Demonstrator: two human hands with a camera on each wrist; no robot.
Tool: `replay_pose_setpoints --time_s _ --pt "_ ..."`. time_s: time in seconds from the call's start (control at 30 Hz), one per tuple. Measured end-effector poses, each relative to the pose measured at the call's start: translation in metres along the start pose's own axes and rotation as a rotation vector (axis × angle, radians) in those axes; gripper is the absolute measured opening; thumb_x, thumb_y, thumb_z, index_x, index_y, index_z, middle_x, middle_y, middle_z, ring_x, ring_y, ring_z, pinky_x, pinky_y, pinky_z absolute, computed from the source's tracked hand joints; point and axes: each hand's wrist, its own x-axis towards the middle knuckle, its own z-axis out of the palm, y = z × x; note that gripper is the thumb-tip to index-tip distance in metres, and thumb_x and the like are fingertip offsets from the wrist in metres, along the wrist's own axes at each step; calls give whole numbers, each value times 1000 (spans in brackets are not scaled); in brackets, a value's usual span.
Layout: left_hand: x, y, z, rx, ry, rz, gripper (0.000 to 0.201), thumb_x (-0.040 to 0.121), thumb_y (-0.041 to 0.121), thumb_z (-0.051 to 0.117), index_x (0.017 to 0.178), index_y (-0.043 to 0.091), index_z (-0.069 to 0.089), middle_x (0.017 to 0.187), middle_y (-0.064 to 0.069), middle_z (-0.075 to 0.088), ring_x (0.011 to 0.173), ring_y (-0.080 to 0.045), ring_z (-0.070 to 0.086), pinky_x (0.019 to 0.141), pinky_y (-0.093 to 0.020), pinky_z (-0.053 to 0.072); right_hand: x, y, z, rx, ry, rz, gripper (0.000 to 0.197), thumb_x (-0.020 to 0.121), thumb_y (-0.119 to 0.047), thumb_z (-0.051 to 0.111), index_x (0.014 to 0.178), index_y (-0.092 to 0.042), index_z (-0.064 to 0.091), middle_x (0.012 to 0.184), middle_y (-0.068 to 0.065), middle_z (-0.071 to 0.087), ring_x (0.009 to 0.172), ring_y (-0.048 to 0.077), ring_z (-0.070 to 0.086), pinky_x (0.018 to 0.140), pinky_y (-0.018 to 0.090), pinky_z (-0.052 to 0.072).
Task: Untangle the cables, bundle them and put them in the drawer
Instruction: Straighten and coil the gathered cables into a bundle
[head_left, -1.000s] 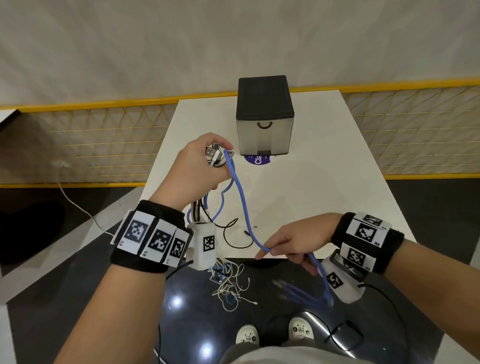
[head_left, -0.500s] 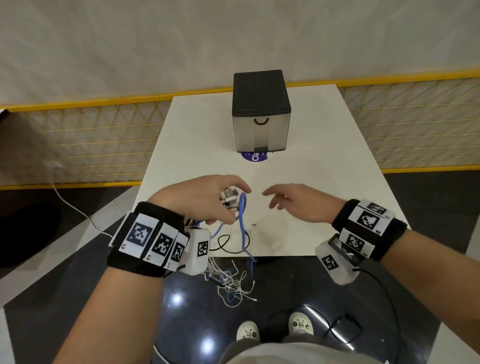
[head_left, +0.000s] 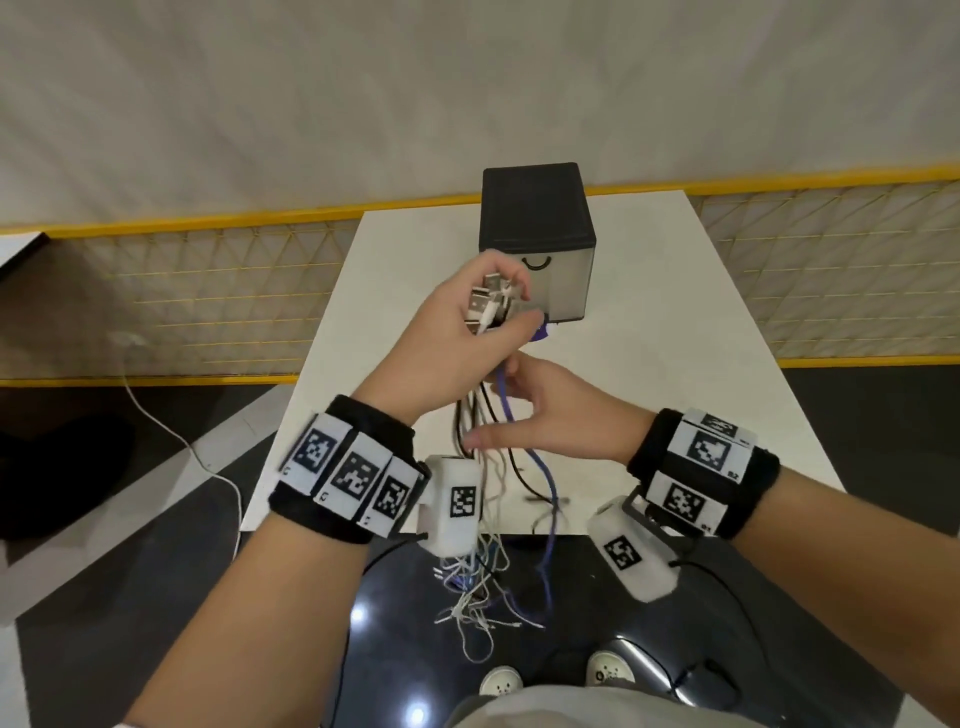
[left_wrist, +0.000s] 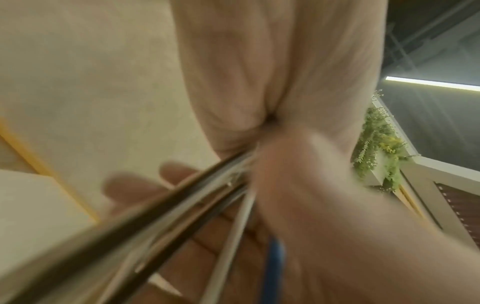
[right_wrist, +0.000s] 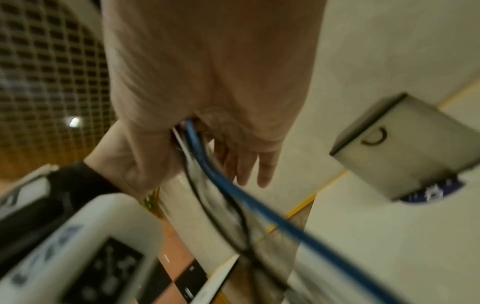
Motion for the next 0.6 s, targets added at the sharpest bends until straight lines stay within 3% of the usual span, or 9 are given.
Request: replay_pose_setpoints --time_s 0.07,0.1,0.17,0.2,0.3,0.37,0.47,0.53,0.6 --pt "3 0 8 -20 20 48 16 93 7 64 97 16 53 74 8 56 62 -13 60 66 -28 53 7 -7 6 188 86 -9 17 86 -9 67 96 -18 57 85 2 65 80 14 65 84 36 54" --pt "4 0 11 -36 22 57 16 92 7 65 96 16 52 77 4 57 65 -13 61 69 -28 53 8 -9 9 234 133 11 12 89 -4 59 87 -16 55 70 3 58 63 14 59 70 36 54" --pt "5 1 11 -82 40 61 17 90 8 70 97 12 55 84 -2 59 72 -9 62 72 -20 51 8 -10 13 261 207 109 26 95 -9 51 69 -14 46 55 3 40 46 14 38 49 31 39" --pt "6 1 9 -89 65 71 18 89 9 72 100 11 58 89 -1 61 77 -6 63 73 -16 49 7 -10 14 284 228 156 36 97 -15 49 62 -14 40 52 3 34 43 15 30 45 28 30" --pt "11 -1 6 -36 124 84 11 93 22 68 103 16 69 89 17 65 84 -2 62 79 -22 49 5 -11 11 335 252 205 44 99 -23 47 58 -17 32 48 0 29 40 13 22 43 23 20" --pt "14 -2 11 65 138 113 21 101 27 55 87 19 68 82 14 62 79 -4 58 79 -29 49 5 -16 8 341 253 188 41 97 -12 45 58 -17 32 46 -4 30 39 11 25 41 20 26" --pt "15 -2 20 159 139 202 38 107 22 40 75 13 59 78 2 53 76 -6 52 77 -21 41 4 -21 4 387 229 187 40 92 2 39 57 -16 32 44 -5 28 38 10 25 43 23 33" --pt "15 -4 20 213 68 260 41 107 27 36 82 9 63 84 -2 56 85 -12 55 82 -26 44 2 -23 1 375 235 199 38 90 4 37 56 -15 34 45 -5 28 39 11 25 45 24 35" --pt "16 -6 19 308 -46 272 38 104 36 37 99 13 67 96 -1 60 94 -15 58 87 -30 46 1 -25 -3 289 251 195 32 87 6 38 59 -11 39 44 -4 34 39 12 31 45 24 39"
